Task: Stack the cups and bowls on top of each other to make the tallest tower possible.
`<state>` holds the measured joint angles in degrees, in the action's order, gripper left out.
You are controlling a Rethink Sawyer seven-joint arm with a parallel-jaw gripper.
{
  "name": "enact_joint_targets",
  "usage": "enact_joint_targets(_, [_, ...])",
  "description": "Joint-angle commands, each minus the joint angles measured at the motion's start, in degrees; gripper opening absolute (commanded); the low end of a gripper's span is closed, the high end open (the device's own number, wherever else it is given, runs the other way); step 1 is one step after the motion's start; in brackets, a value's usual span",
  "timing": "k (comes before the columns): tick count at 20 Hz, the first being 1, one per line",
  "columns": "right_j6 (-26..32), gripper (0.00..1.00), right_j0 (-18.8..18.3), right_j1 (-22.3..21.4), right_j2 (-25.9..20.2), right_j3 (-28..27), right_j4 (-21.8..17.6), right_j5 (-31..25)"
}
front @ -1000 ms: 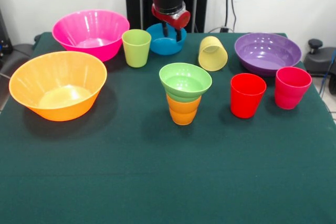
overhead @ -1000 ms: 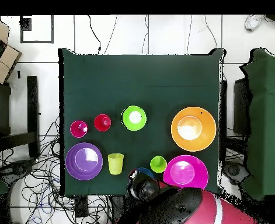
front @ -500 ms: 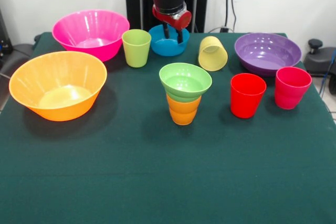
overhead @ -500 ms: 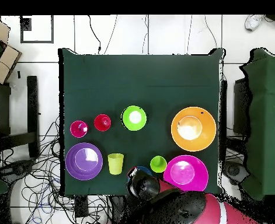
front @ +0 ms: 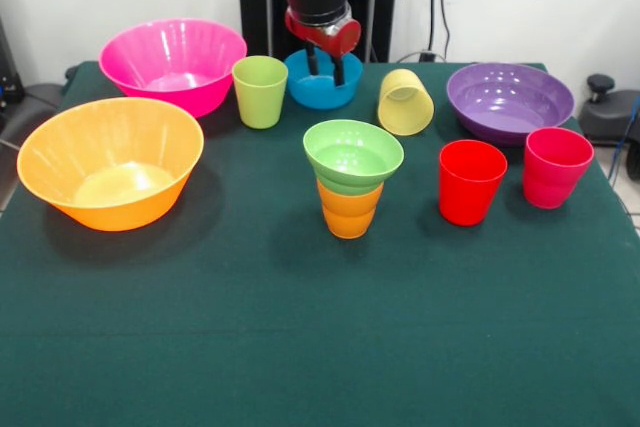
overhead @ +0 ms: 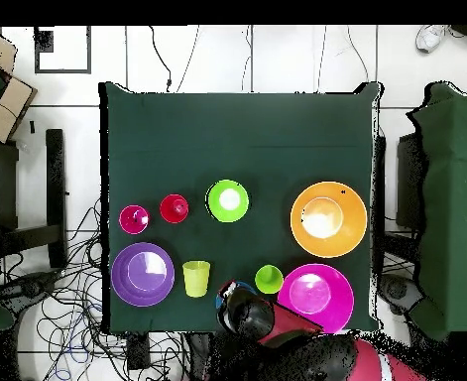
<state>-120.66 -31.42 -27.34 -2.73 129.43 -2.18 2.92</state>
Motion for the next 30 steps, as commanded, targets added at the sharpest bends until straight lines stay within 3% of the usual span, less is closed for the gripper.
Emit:
enact_joint_targets(1, [-7.7,1.00,-0.4,-0.5,-6.7,-1.7,-1.0,2.2])
enact_joint_targets(14, [-7.8,1.00,-1.6,-1.7,-8.3,-0.8,-0.4,0.5])
enact_joint_targets(22, [-7.3,1.00,-1.7,-4.7,-8.0,-0.5,0.6,-2.8])
enact_joint_targets(30, [-8.3,1.00,-1.2,-4.2,-8.8,-0.1,0.8,-1.3])
